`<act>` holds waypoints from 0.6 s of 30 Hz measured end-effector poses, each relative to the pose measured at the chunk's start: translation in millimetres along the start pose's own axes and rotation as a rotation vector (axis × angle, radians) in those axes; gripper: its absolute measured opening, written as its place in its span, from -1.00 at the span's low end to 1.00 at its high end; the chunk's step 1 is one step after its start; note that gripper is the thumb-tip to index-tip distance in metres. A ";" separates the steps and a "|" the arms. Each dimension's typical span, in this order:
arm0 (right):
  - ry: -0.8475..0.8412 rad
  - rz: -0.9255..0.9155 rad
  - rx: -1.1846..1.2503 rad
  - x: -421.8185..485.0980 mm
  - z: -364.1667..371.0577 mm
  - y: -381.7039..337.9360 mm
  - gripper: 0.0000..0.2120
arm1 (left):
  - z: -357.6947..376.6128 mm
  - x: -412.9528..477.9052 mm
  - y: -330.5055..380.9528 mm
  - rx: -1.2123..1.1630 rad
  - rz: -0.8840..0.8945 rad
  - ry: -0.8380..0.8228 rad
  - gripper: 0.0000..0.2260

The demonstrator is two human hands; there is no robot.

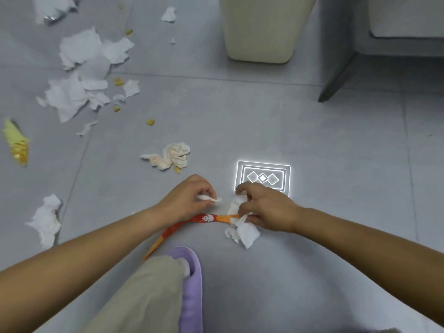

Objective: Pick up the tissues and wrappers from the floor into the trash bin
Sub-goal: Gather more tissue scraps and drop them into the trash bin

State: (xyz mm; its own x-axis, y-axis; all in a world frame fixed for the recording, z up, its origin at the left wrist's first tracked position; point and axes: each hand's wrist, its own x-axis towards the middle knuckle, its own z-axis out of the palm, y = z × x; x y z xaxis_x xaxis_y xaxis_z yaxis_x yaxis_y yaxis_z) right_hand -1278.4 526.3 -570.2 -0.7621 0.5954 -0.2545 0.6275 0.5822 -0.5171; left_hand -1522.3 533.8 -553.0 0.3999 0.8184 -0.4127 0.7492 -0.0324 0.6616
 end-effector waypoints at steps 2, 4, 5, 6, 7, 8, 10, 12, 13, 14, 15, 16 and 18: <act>-0.081 -0.072 -0.100 10.8 4.5 1.6 -0.78 | 7.8 -18.8 -13.9 0.121 -0.011 -0.107 -0.91; -0.117 -0.111 -0.169 15.6 9.8 4.9 -0.77 | 20.2 -34.7 -27.3 0.339 -0.023 -0.199 -0.87; -0.119 -0.119 -0.190 16.7 12.1 6.4 -0.78 | 25.4 -39.6 -32.9 0.438 -0.005 -0.193 -0.86; -0.110 -0.122 -0.199 17.2 13.9 8.4 -0.78 | 28.5 -41.7 -37.8 0.500 0.023 -0.165 -0.85; -0.098 -0.117 -0.195 17.2 14.7 10.1 -0.79 | 29.5 -41.6 -40.6 0.518 0.043 -0.140 -0.85; -0.083 -0.105 -0.177 17.1 14.5 11.8 -0.79 | 28.5 -39.4 -42.5 0.514 0.050 -0.133 -0.85; -0.063 -0.065 -0.096 16.9 12.1 15.1 -0.81 | 24.4 -32.4 -42.4 0.482 0.035 -0.141 -0.86; -0.050 0.021 0.043 17.3 7.4 18.1 -0.83 | 17.6 -23.3 -38.6 0.420 -0.004 -0.110 -0.87; -0.032 0.081 0.130 17.7 4.1 19.3 -0.82 | 12.5 -18.6 -34.5 0.363 -0.024 -0.071 -0.88; 0.008 0.147 0.221 18.3 0.3 20.8 -0.78 | 6.5 -13.1 -29.3 0.295 -0.035 -0.023 -0.90; 0.063 0.211 0.296 19.3 -4.6 22.7 -0.73 | -0.5 -7.2 -23.7 0.228 -0.038 0.024 -0.91; 0.124 0.264 0.342 20.0 -10.5 25.0 -0.68 | -8.0 -0.9 -17.0 0.163 -0.038 0.070 -0.91; 0.221 0.324 0.375 21.4 -26.1 29.7 -0.67 | -23.2 11.6 -2.1 0.032 -0.055 0.148 -0.80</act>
State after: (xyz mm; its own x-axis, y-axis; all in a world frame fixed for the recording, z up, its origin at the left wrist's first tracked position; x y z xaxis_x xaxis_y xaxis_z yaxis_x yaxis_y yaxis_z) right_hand -1272.0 570.8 -569.6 -0.4621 0.8371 -0.2927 0.6938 0.1357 -0.7072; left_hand -1531.5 556.8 -544.6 0.2774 0.8949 -0.3495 0.7854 -0.0017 0.6190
